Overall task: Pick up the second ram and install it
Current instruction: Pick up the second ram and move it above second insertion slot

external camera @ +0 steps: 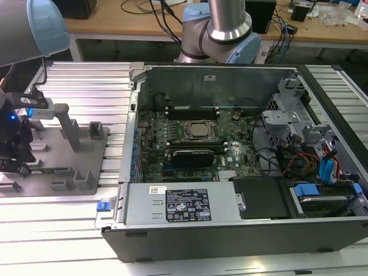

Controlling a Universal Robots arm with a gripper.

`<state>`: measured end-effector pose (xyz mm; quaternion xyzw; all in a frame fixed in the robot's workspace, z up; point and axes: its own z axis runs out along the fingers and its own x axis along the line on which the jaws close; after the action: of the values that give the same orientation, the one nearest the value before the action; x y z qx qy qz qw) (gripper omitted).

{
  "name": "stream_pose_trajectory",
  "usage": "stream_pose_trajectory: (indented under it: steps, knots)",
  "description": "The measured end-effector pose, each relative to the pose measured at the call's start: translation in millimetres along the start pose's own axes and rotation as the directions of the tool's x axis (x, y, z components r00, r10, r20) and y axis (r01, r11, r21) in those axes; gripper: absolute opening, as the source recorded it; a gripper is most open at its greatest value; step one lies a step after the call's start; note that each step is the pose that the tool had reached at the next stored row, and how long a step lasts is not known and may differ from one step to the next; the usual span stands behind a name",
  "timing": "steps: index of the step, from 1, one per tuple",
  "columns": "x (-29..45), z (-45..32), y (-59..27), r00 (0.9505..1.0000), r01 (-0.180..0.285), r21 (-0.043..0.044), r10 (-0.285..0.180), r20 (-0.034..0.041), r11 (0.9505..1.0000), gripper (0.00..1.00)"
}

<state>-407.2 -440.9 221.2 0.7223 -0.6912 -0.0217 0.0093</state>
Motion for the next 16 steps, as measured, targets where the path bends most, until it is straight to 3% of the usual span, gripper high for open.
stream_pose_trajectory:
  steps: [3, 5, 12, 14, 16]
  knots:
    - [-1.3, 6.9, -0.4, 1.0000, 0.001, -0.0007, -0.001, -0.0096, 1.0000, 0.34]
    - [-2.5, 11.6, -0.6, 0.9997, 0.000, -0.0020, 0.000, -0.0231, 1.0000, 0.34]
    - [-6.4, 13.1, -0.9, 0.9997, 0.000, -0.0019, 0.000, -0.0233, 1.0000, 0.34]
    - [-7.1, 13.2, -0.9, 0.9997, 0.000, -0.0019, 0.000, -0.0233, 1.0000, 0.18]
    - [-7.5, 13.2, -0.9, 0.9997, 0.000, -0.0019, 0.000, -0.0233, 1.0000, 0.18]
